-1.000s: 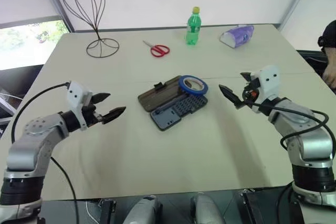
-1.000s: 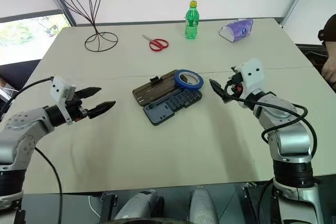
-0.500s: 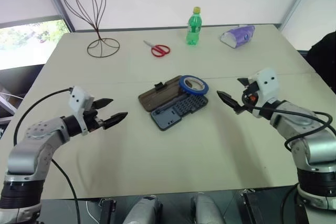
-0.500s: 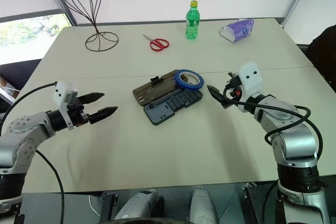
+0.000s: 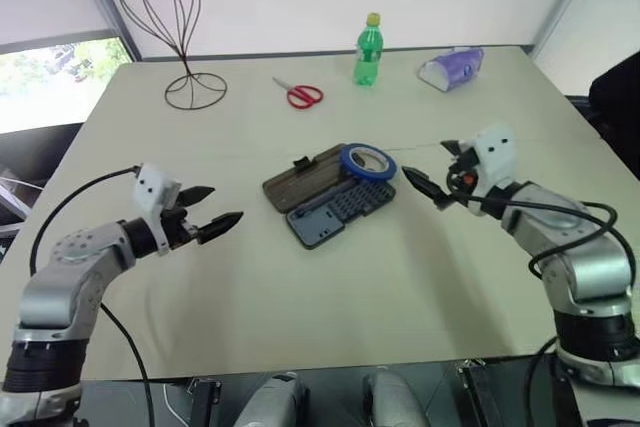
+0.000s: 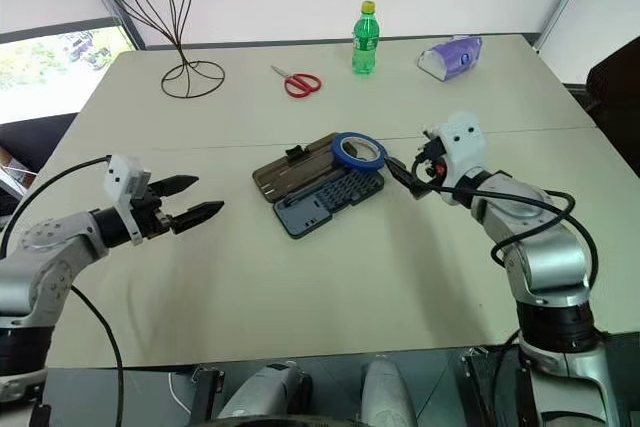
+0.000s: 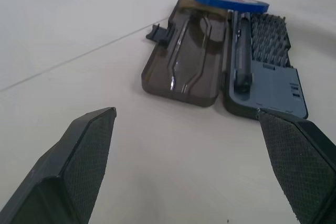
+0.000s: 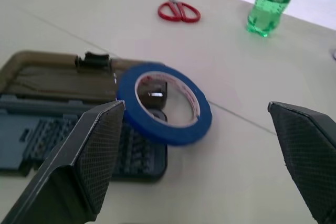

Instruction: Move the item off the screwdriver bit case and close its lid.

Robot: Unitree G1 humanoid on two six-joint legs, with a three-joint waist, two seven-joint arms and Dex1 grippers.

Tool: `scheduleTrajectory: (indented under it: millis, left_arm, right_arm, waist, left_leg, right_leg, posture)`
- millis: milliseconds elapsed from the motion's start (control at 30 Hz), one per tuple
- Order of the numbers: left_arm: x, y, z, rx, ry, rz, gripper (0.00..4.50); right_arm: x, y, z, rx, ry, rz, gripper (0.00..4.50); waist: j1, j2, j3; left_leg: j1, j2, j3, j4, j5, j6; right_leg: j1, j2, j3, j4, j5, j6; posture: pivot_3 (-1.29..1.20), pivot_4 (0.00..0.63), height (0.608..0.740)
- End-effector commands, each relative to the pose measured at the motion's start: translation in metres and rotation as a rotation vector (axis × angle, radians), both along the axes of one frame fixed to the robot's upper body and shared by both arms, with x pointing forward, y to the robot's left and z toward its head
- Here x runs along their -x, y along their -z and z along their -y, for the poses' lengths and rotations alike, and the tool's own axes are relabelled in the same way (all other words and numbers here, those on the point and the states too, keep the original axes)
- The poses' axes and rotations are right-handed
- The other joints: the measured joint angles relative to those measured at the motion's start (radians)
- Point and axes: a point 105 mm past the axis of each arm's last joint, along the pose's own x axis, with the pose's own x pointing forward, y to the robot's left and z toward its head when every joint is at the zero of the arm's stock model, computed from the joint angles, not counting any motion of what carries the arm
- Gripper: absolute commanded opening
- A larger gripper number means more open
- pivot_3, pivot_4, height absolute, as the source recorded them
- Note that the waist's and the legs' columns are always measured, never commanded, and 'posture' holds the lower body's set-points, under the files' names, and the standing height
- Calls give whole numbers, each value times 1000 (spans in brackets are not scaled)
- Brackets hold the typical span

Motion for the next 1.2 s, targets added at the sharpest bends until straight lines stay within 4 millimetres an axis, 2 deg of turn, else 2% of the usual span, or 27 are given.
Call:
scheduleTrajectory:
  millis: [33,233,367,500,633,900,1200]
  left_arm:
    - [-3,-20,6,-21,49,69,4467]
    - [-4,-34,16,-14,83,109,4467]
    - [-1,-36,20,-3,85,119,4467]
    - [4,-28,22,-3,66,116,4467]
    - [8,-20,25,-8,52,112,4467]
    - [6,-16,24,-3,23,112,4467]
    - [3,-15,25,-15,16,127,4467]
  right_arm:
    - [-18,-7,-23,0,-11,10,4500]
    - [-59,-1,-52,-15,-34,-47,4500]
    - [-73,10,-63,-10,-64,-112,4500]
    - [-74,17,-76,-13,-119,-177,4500]
    - [-72,28,-80,3,-148,-228,4500]
    - [-64,49,-95,20,-195,-305,4500]
    - [-78,68,-95,2,-148,-354,4500]
  waist:
    - [-9,0,0]
    - [-24,0,0]
    - [-25,0,0]
    - [-35,1,0]
    - [-48,1,0]
    - [-49,1,0]
    - [-49,1,0]
  left_leg:
    - [0,0,0,0,0,0]
    - [-1,0,-1,-1,0,0]
    - [-1,0,-1,-1,0,0]
    - [-1,0,-1,-1,0,0]
    - [-1,0,-1,-1,0,0]
    - [-1,0,-1,-1,0,0]
    - [-1,0,-1,-1,0,0]
  right_leg:
    - [0,0,0,0,0,0]
    - [-1,0,-1,1,0,0]
    - [-2,0,-2,1,0,0]
    - [-2,0,-2,1,0,0]
    - [-2,0,-2,1,0,0]
    - [-2,0,-2,1,0,0]
    - [-2,0,-2,2,0,0]
  posture:
    - [0,150,740]
    - [0,150,740]
    - [0,150,740]
    - [0,150,740]
    - [0,150,740]
    - [0,150,740]
    - [0,150,740]
